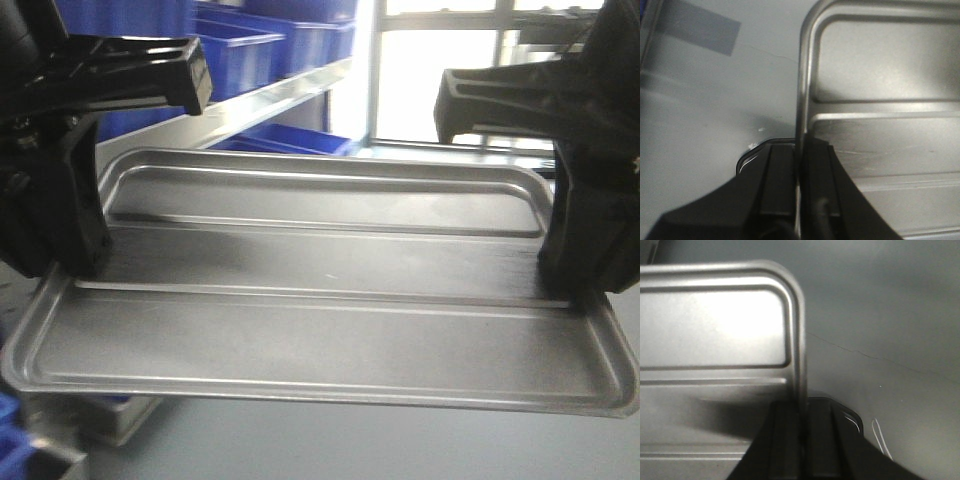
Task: Grab silver tray and place in blue box
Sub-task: 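Hold the tray level with both grippers while the base drives to the blue bins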
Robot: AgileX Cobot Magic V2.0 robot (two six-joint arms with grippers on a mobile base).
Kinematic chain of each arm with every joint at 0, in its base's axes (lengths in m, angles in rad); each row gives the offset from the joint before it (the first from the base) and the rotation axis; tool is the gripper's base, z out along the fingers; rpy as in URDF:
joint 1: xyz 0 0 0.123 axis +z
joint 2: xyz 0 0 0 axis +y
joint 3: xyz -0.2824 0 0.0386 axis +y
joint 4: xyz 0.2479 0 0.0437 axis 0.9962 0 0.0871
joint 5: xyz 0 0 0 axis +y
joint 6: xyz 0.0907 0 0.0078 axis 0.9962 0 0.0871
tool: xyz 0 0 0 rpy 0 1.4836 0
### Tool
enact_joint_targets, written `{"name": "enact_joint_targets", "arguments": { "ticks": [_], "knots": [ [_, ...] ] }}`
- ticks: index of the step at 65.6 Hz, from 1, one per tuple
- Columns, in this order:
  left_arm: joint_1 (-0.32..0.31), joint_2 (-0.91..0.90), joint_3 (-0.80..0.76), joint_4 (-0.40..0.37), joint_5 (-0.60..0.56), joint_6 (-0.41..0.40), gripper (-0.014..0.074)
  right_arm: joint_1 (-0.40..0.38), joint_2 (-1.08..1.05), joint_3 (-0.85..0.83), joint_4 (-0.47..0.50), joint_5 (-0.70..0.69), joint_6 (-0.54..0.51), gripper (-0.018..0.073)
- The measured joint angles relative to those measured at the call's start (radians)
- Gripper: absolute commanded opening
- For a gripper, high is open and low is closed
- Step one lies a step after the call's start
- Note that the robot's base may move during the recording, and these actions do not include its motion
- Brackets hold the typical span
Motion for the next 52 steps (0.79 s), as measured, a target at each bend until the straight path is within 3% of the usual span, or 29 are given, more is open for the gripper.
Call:
{"name": "enact_joint_targets", "arguments": {
  "ticks": [52],
  "knots": [
    [0.000, 0.000, 0.000, 0.000, 0.000, 0.000, -0.0015, 0.000, 0.000, 0.000, 0.000, 0.004, 0.000, 0.0069]
  ]
}}
